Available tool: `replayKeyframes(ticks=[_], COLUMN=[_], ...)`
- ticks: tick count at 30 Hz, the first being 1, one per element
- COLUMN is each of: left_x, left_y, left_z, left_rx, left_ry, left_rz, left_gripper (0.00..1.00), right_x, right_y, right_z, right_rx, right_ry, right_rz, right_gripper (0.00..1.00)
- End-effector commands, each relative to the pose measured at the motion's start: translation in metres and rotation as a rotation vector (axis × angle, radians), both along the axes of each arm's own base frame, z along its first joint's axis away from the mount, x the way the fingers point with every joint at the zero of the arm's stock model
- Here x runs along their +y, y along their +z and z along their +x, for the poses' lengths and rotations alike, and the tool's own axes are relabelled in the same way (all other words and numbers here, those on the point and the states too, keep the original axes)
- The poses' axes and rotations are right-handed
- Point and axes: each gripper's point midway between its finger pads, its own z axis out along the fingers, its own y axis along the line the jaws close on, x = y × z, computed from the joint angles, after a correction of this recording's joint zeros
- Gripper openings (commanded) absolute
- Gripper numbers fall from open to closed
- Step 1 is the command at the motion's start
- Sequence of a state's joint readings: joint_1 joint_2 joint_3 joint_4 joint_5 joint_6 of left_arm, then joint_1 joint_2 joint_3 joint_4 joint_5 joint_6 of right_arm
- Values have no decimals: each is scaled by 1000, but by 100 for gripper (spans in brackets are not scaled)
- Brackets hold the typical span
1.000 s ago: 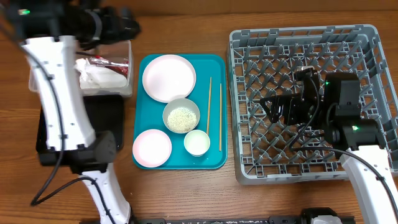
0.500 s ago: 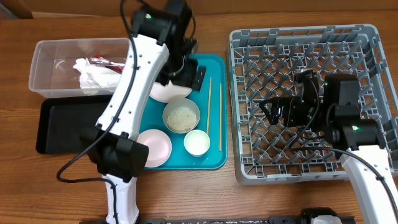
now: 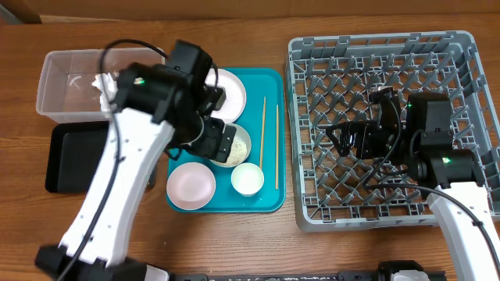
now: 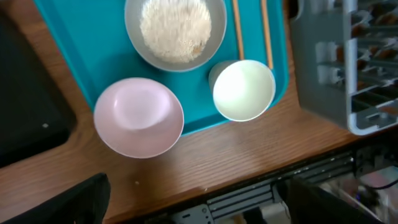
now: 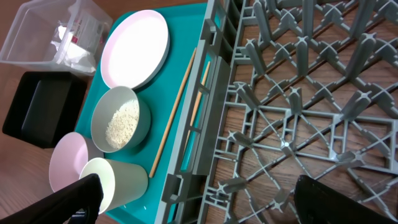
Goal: Sort waste into correct bins and load items into the dishwasher
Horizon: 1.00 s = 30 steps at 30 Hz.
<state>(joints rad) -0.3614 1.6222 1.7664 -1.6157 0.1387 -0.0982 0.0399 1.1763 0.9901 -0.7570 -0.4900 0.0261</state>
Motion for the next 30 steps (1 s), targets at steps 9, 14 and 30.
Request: replayKeyframes(ticks=[9,14,30], left_x=[-40,-40,-49], left_y=[-106,-131,-148], left_z=[-9,-13,-15], left_rx=[129,177,288], left_ry=[-36,-36,-92], left_rz=[42,110,107], left_gripper=[50,42,4], right_x=[2,2,2], right_y=[14,14,9], right_z=[5,5,7], right_rx=[-37,-37,-16], right_ry=[3,3,-2], right_rz=[5,4,8], right_gripper=[100,100,100])
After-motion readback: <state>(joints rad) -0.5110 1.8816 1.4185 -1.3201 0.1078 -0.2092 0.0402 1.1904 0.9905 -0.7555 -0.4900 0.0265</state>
